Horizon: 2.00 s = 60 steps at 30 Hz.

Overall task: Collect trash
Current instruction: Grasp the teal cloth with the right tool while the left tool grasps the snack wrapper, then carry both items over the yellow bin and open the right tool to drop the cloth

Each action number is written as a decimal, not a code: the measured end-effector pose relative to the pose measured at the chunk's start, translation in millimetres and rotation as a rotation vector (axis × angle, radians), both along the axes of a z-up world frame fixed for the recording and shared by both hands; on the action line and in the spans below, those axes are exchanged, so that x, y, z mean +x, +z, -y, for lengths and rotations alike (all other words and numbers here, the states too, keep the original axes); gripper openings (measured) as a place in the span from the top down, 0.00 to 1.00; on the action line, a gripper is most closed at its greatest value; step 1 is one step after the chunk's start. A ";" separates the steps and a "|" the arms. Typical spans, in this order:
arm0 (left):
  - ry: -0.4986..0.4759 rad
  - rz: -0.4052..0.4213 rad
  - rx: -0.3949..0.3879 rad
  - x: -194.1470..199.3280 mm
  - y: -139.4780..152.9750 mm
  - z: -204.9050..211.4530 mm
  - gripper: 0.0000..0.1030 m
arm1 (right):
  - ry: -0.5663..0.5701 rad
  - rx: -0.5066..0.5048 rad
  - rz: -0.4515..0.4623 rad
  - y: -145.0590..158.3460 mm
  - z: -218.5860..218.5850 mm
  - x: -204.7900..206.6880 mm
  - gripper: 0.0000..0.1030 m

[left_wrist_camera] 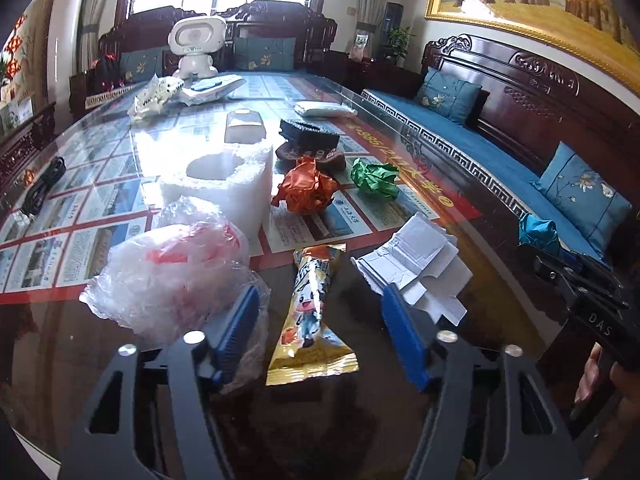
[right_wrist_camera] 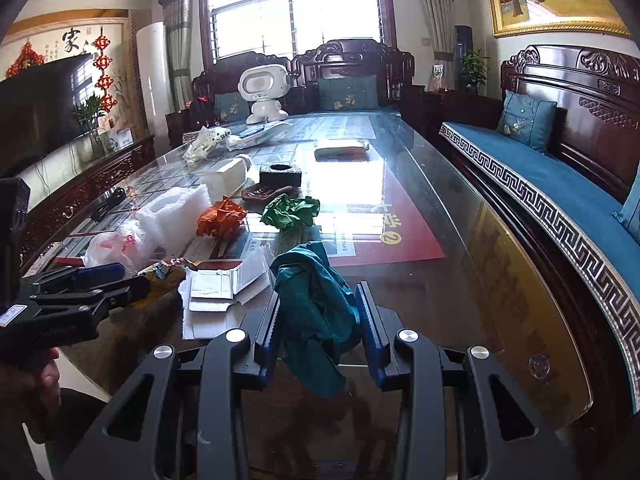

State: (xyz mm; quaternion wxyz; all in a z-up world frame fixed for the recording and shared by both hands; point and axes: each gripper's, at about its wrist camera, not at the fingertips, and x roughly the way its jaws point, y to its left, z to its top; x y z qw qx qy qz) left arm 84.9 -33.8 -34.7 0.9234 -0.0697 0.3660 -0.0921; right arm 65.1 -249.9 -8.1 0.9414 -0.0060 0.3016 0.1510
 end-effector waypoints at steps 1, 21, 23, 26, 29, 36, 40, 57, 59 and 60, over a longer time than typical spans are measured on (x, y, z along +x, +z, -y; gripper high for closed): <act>0.001 -0.009 -0.002 1.4 -1.7 -1.8 0.47 | 0.003 0.002 -0.001 -0.3 -0.4 -0.3 0.66; -0.005 -0.004 0.036 3.2 -6.2 0.9 0.94 | 0.030 0.027 0.002 3.6 -6.2 -6.7 0.66; -0.001 0.011 0.032 -0.2 -1.5 -0.1 0.95 | 0.032 0.025 0.005 4.4 -7.2 -7.9 0.66; 0.002 0.040 0.035 -7.0 8.5 -0.2 0.95 | 0.038 0.025 0.011 8.1 -9.3 -11.0 0.66; -0.002 0.067 0.039 -15.1 19.1 0.6 0.95 | 0.045 0.024 0.021 13.4 -11.8 -15.2 0.66; -0.022 0.121 0.037 -36.6 39.1 2.4 0.95 | 0.060 0.018 0.058 29.1 -17.4 -33.8 0.66; -0.033 0.150 0.038 -52.5 48.1 5.1 0.95 | 0.068 0.014 0.082 38.8 -20.4 -50.1 0.66; -0.126 0.182 0.051 -163.5 45.0 16.5 0.95 | 0.135 0.013 0.105 43.7 -28.4 -153.3 0.66; -0.139 0.159 0.048 -177.8 34.7 15.4 0.95 | 0.143 0.005 0.085 34.7 -30.1 -169.0 0.66; -0.143 0.152 0.051 -184.0 30.8 15.2 0.95 | 0.145 -0.003 0.077 30.6 -30.6 -176.4 0.66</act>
